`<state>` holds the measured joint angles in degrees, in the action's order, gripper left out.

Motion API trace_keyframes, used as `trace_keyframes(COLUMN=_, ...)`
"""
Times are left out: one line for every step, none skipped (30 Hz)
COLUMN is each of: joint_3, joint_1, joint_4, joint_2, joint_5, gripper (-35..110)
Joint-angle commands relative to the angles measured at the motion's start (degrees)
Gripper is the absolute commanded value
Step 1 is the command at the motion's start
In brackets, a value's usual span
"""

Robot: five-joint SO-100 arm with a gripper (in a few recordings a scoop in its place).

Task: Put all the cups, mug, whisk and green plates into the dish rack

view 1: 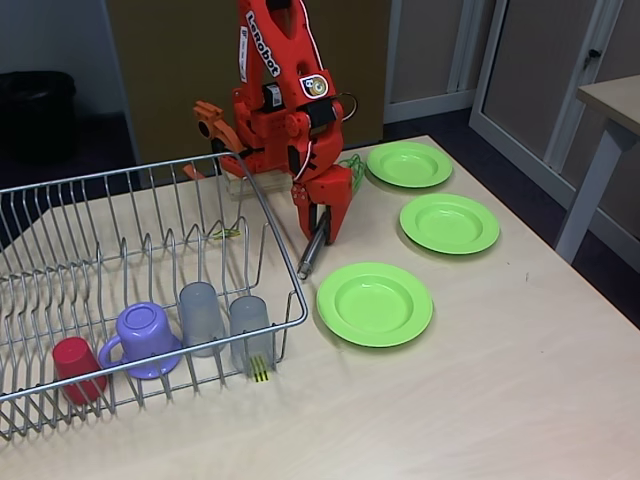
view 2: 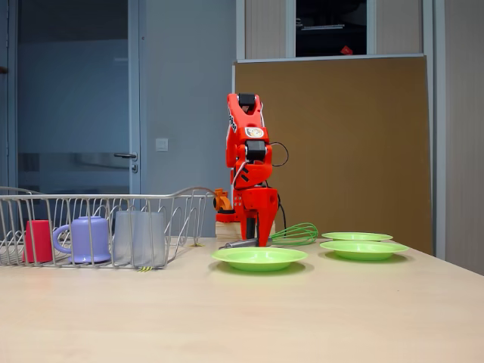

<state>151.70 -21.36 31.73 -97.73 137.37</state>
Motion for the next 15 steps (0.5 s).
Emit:
trace_keyframes(joint_3=-0.9, joint_1=-0.9, joint_4=2.3, joint_2=-2.0, joint_5=0.1, gripper=0)
trace_keyframes(joint_3=-1.6, joint_1=-1.3, joint_4=3.9, joint_2=-2.6, joint_5=0.7, gripper=0)
trace_keyframes(joint_3=-2.3, joint_1=-1.8, joint_4=6.0, joint_2=-3.5, joint_5=1.5, gripper=0)
trace_keyframes(joint_3=-3.1, joint_1=-2.4, joint_4=8.1, joint_2=-4.5, joint_5=2.0, gripper=0)
trace_keyframes(joint_3=-4.0, joint_1=-3.0, joint_4=10.6, joint_2=-5.6, joint_5=2.5, gripper=0)
trace_keyframes(joint_3=-5.1, joint_1=-3.5, joint_4=13.6, joint_2=-6.9, joint_5=3.0, gripper=0)
trace_keyframes(joint_3=-6.5, joint_1=-4.0, joint_4=17.1, joint_2=-8.3, joint_5=3.3, gripper=0)
trace_keyframes(joint_3=-7.9, joint_1=-4.5, joint_4=20.7, joint_2=-9.7, joint_5=3.6, gripper=0)
trace_keyframes(joint_3=-9.4, joint_1=-5.0, joint_4=24.5, joint_2=-11.1, joint_5=3.9, gripper=0)
trace_keyframes(joint_3=-10.8, joint_1=-5.4, joint_4=27.9, joint_2=-12.4, joint_5=4.0, gripper=0)
trace_keyframes(joint_3=-12.2, joint_1=-5.8, joint_4=30.9, joint_2=-13.6, joint_5=4.0, gripper=0)
trace_keyframes(joint_3=-13.6, joint_1=-6.0, joint_4=33.7, joint_2=-14.7, joint_5=3.7, gripper=0)
trace_keyframes(joint_3=-15.3, joint_1=-6.0, joint_4=35.9, joint_2=-15.4, joint_5=2.8, gripper=0)
trace_keyframes(joint_3=-17.1, joint_1=-6.0, joint_4=38.1, joint_2=-15.9, joint_5=1.9, gripper=0)
trace_keyframes(joint_3=-19.0, joint_1=-5.8, joint_4=40.2, joint_2=-16.3, joint_5=1.0, gripper=0)
